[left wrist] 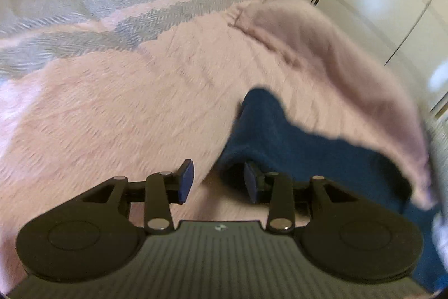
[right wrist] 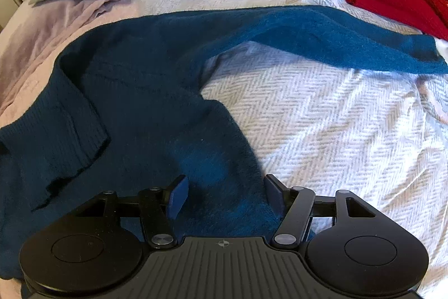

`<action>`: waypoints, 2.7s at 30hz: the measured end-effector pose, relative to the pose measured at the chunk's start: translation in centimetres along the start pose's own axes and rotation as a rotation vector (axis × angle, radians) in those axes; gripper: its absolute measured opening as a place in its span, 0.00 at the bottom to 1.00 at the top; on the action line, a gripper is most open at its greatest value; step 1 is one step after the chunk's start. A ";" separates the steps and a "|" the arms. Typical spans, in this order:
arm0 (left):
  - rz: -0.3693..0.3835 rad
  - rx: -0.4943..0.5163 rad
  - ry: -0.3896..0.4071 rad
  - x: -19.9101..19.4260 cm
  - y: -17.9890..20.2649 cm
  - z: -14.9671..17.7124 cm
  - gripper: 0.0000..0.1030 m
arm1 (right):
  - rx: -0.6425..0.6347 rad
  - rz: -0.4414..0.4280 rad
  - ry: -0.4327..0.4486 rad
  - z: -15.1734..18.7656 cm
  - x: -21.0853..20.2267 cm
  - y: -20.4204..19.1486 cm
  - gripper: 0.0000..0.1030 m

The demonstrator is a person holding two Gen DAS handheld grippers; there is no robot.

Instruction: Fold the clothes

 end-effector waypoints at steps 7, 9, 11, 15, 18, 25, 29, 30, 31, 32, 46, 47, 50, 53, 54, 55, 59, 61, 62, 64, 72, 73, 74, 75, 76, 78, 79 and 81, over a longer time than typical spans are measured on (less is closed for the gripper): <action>0.175 -0.052 -0.095 4.2 0.7 -2.4 0.39 | -0.019 0.038 -0.001 0.2 0.4 -0.6 0.68; 0.175 -0.038 -0.108 5.0 0.9 -1.9 0.41 | -0.020 0.047 -0.003 0.2 0.5 -0.6 0.68; 0.151 -0.003 -0.119 5.6 1.3 -0.7 0.41 | -0.016 0.056 -0.003 0.1 0.7 -0.6 0.69; 0.101 0.067 -0.140 6.7 2.3 1.6 0.16 | 0.001 0.085 -0.001 0.1 1.2 -0.6 0.71; 0.051 0.114 -0.065 5.8 2.7 0.0 0.04 | 0.001 0.105 -0.005 0.0 1.4 -0.9 0.73; -0.062 0.765 0.428 -5.8 7.9 -12.6 0.11 | 0.021 0.126 -0.014 -0.3 1.5 -1.0 0.74; -0.205 0.953 0.472 -9.1 6.4 -13.0 0.28 | 0.025 0.126 -0.010 -0.2 1.3 -1.2 0.74; -0.238 0.904 0.400 -8.6 4.6 -12.6 0.28 | 0.025 0.122 -0.008 -0.2 1.1 -1.3 0.74; -0.270 0.855 0.328 -8.1 2.7 -12.0 0.28 | 0.024 0.118 -0.006 -0.1 1.0 -1.3 0.74; -0.310 0.791 0.259 -7.6 0.8 -11.4 0.27 | 0.017 0.109 -0.004 0.0 0.8 -1.4 0.74; -0.077 0.373 0.023 -6.9 10.3 0.1 0.24 | 0.058 -0.023 0.121 -1.9 -4.5 9.2 0.74; -0.049 0.362 0.021 -7.0 11.9 0.6 0.24 | 0.075 -0.023 0.136 -2.4 -4.8 10.9 0.74; 0.030 0.315 0.025 -7.4 16.1 2.0 0.24 | 0.134 -0.035 0.173 -4.0 -5.4 16.3 0.74; 0.060 0.310 0.047 -7.8 19.4 3.0 0.24 | 0.247 -0.081 0.224 -5.9 -6.2 21.9 0.74; 0.058 0.313 0.052 -7.8 20.3 3.3 0.24 | 0.330 -0.118 0.246 -6.6 -6.3 23.8 0.74; 0.051 0.317 0.054 -8.0 21.1 3.5 0.24 | 0.419 -0.156 0.261 -7.2 -6.1 25.5 0.74; 0.022 0.338 0.063 -9.0 22.8 4.4 0.24 | 0.722 -0.264 0.302 -9.5 -4.3 31.0 0.74; 0.007 0.364 0.056 -9.2 23.5 5.0 0.24 | 0.774 -0.280 0.264 -10.2 -2.4 31.9 0.72; 0.000 0.377 0.051 -9.3 23.7 5.3 0.24 | 0.790 -0.288 0.242 -10.4 -1.4 32.2 0.60; -0.014 0.394 0.039 -9.5 23.9 5.8 0.24 | 0.728 -0.293 0.177 -11.0 -0.1 31.1 0.08; -0.048 0.375 0.003 -12.3 20.5 6.5 0.24 | 0.313 -0.143 0.551 -20.0 -10.5 28.9 0.15; -0.050 0.366 -0.017 -12.4 19.9 7.0 0.24 | 0.320 -0.099 0.497 -20.3 -9.9 29.1 0.36; -0.052 0.359 -0.041 -12.6 19.2 7.8 0.24 | 0.313 -0.054 0.397 -19.7 -8.6 29.0 0.44; -0.053 0.356 -0.068 -12.7 18.6 8.7 0.24 | 0.299 -0.032 0.321 -18.5 -7.9 28.7 0.50; -0.051 0.355 -0.093 -12.8 18.0 9.5 0.24 | 0.271 -0.084 0.293 -16.8 -7.8 27.5 0.50; -0.037 0.355 -0.135 -13.2 16.9 11.4 0.25 | 0.216 -0.188 0.229 -13.1 -7.6 25.0 0.50; -0.030 0.355 -0.153 -13.4 16.5 12.4 0.25 | 0.192 -0.245 0.173 -10.6 -7.4 23.3 0.50; -0.020 0.358 -0.189 -13.7 15.4 14.1 0.25 | 0.150 -0.336 0.066 -5.2 -7.3 20.4 0.50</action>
Point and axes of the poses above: each gripper's, at about its wrist camera, not at the fingertips, and x roughly the way its jaws point, y to its right, z to its underside, the point moved 9 cm from there along x, roughly the way its jaws point
